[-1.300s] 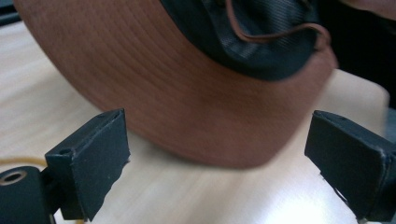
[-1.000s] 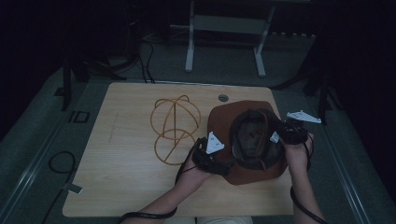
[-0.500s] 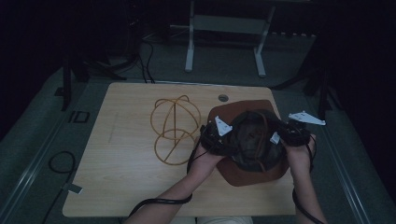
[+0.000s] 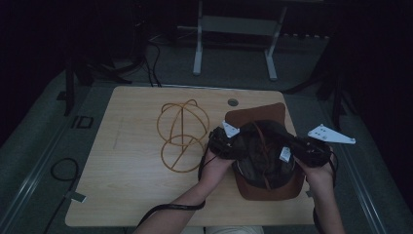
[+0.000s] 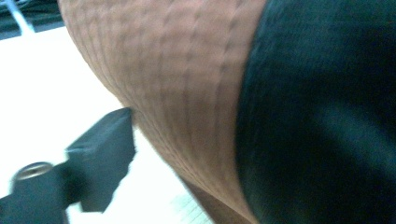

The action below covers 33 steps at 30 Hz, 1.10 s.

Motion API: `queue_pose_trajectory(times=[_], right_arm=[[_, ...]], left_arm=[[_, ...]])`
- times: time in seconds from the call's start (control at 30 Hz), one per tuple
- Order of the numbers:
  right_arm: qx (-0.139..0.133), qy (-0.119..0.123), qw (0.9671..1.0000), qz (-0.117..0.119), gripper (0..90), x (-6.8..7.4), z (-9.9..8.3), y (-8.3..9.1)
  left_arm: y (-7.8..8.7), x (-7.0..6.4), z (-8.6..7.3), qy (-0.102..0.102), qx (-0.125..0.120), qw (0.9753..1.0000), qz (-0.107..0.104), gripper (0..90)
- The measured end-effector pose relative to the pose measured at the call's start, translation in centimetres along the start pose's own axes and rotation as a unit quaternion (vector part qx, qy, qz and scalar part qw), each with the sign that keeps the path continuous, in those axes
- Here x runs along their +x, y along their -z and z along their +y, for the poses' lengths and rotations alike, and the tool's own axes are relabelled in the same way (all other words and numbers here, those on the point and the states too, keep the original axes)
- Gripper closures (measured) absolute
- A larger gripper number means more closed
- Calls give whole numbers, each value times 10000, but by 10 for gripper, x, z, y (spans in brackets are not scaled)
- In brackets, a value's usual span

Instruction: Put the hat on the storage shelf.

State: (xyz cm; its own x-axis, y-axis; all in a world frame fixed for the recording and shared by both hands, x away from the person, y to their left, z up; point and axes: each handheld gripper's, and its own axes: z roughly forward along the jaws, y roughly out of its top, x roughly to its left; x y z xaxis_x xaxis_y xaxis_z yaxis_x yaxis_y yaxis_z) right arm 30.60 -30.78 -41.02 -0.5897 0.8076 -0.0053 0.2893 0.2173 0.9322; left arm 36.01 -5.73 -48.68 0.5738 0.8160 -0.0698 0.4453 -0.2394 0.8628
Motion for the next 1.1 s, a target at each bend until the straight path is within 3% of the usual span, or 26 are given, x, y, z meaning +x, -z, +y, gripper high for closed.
queue_pose_trajectory(times=[0.07, 0.13, 0.17, 0.2, 0.33, 0.4, 0.57, 0.67, 0.9, 1.03, 1.1], right_arm=[[2, 18, 10000, 31, 849, 2, -1, 1], [10, 37, 10000, 33, 849, 5, -1, 1], [23, 60, 10000, 13, 848, 6, -2, 2], [63, 63, 9999, -58, 848, 7, -5, 2], [88, -61, 9996, -264, 846, 4, -15, 5], [93, -117, 9993, -352, 844, 4, -20, 7], [-3, -214, 9987, -473, 833, 9, -31, 13], [-17, -237, 9988, -432, 778, 12, -34, 20], [77, -289, 9993, -207, 557, 17, -42, 45], [41, -224, 9997, -115, 516, 20, -42, 60], [54, -104, 9999, 39, 474, 23, -39, 71]], left_arm=[[0, -2, 1, 42, -73, 10000, -4, 208], [0, -3, 2, 4, -108, 9999, -34, 342], [2, -5, 2, -151, -192, 9997, 56, 342], [3, -5, 2, -194, -248, 9995, 78, 552], [10, -3, 4, -154, -453, 9988, 53, 767], [13, -1, 9, -155, -518, 9985, 28, 825], [21, -4, 19, -354, -676, 9971, 81, 858], [26, -6, 23, -422, -793, 9959, 76, 863], [35, -9, 30, -607, -1006, 9930, -88, 867], [42, -14, 33, -688, -1134, 9909, -209, 867], [49, -17, 37, -711, -1231, 9894, -292, 867]])
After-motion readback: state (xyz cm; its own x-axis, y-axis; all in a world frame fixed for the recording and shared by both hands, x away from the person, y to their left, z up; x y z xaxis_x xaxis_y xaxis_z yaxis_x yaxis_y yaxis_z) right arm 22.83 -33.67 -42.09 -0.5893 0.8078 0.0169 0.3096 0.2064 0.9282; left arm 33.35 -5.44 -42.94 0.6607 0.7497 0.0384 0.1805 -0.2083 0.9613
